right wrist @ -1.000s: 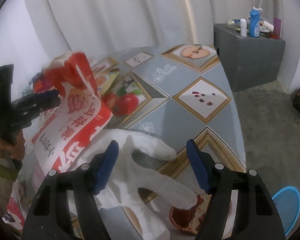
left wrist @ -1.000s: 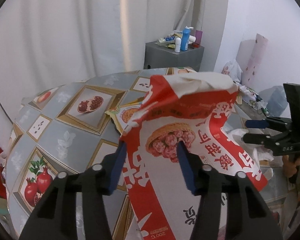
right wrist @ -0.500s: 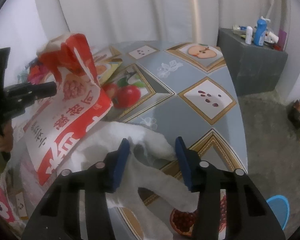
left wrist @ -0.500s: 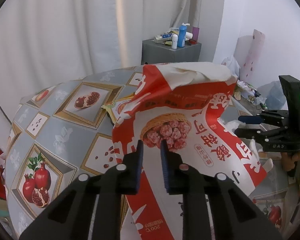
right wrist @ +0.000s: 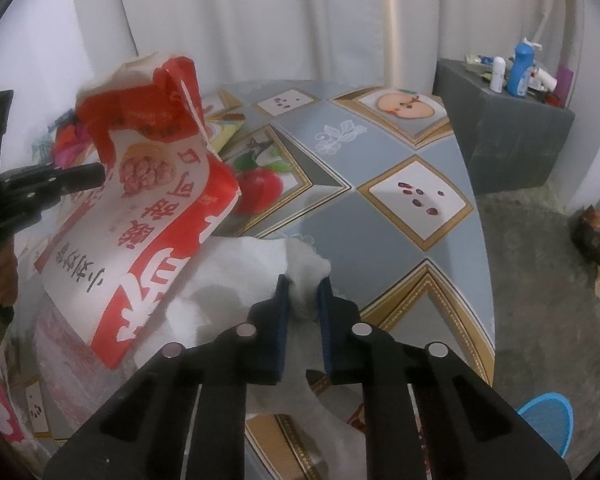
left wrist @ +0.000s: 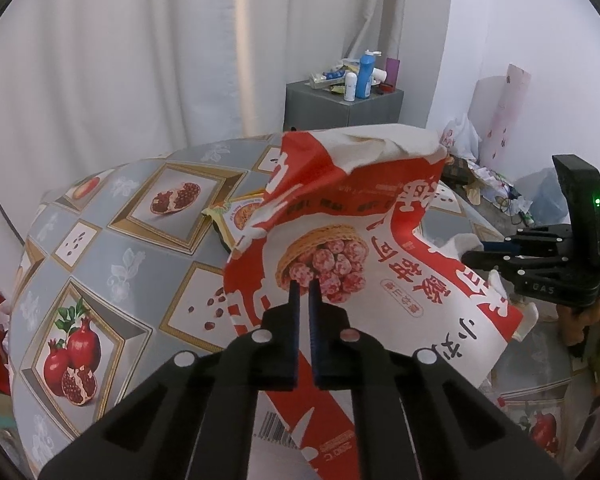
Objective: Collect trash
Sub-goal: 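Grasp the red paper bag with the left tool while the right tool grasps the white glove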
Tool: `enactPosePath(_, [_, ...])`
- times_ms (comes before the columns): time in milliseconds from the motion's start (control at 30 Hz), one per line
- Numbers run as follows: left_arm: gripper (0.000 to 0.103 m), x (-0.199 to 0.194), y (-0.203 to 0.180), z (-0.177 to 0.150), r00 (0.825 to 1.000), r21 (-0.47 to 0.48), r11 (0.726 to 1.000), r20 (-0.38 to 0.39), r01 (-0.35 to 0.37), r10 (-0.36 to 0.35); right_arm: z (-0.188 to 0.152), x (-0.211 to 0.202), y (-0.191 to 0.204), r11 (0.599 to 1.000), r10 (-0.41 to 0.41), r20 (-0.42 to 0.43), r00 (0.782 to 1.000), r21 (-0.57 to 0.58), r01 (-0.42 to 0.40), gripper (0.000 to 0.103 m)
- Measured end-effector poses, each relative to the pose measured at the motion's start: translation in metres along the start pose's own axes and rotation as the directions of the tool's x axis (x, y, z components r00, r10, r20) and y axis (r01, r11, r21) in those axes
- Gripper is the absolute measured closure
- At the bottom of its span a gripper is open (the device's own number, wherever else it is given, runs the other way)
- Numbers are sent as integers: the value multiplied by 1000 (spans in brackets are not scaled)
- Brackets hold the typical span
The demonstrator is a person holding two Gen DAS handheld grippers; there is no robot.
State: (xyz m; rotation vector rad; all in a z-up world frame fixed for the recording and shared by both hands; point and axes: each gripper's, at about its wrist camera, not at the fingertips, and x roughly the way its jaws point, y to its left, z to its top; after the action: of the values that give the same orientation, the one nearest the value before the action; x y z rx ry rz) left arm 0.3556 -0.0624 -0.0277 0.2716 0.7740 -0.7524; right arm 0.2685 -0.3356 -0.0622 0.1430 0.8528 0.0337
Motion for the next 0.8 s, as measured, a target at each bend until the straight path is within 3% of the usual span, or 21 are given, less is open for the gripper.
enactPosePath(800, [103, -16, 0, 0, 999, -13, 1000, 36, 17, -16, 0, -12, -7, 998, 10, 41, 999, 60, -12, 96])
